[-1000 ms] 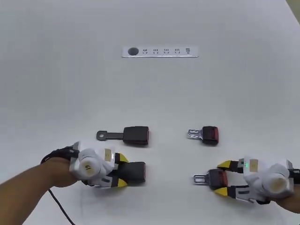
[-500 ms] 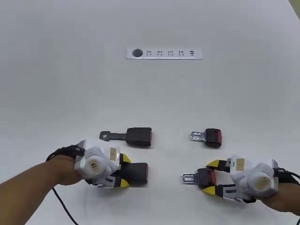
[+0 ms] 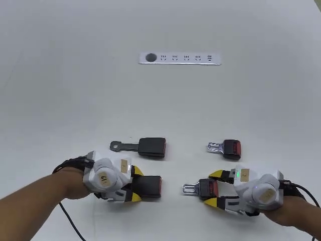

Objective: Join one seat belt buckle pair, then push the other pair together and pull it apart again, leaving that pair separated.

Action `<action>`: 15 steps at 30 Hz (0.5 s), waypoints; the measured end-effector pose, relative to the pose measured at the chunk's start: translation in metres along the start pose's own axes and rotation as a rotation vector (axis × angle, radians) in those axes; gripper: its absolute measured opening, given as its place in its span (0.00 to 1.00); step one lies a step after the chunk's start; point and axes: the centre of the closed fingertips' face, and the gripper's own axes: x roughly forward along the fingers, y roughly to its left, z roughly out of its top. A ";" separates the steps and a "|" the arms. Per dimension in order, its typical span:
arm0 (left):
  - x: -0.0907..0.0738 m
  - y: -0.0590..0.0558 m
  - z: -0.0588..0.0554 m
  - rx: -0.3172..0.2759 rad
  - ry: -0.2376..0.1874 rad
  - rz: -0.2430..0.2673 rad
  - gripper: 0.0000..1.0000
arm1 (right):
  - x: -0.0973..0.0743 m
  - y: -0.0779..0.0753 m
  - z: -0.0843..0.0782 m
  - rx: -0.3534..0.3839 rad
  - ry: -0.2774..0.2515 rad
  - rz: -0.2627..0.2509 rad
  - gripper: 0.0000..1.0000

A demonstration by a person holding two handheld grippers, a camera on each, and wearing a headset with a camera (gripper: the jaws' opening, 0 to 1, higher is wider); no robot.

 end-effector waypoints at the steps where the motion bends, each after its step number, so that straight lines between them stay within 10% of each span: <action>1: 0.000 0.000 0.000 0.001 -0.006 0.000 0.33 | 0.001 0.000 0.002 0.006 -0.008 0.002 0.35; 15: 0.000 0.000 0.002 -0.007 -0.034 -0.003 0.33 | 0.024 0.000 0.028 0.008 -0.062 0.014 0.35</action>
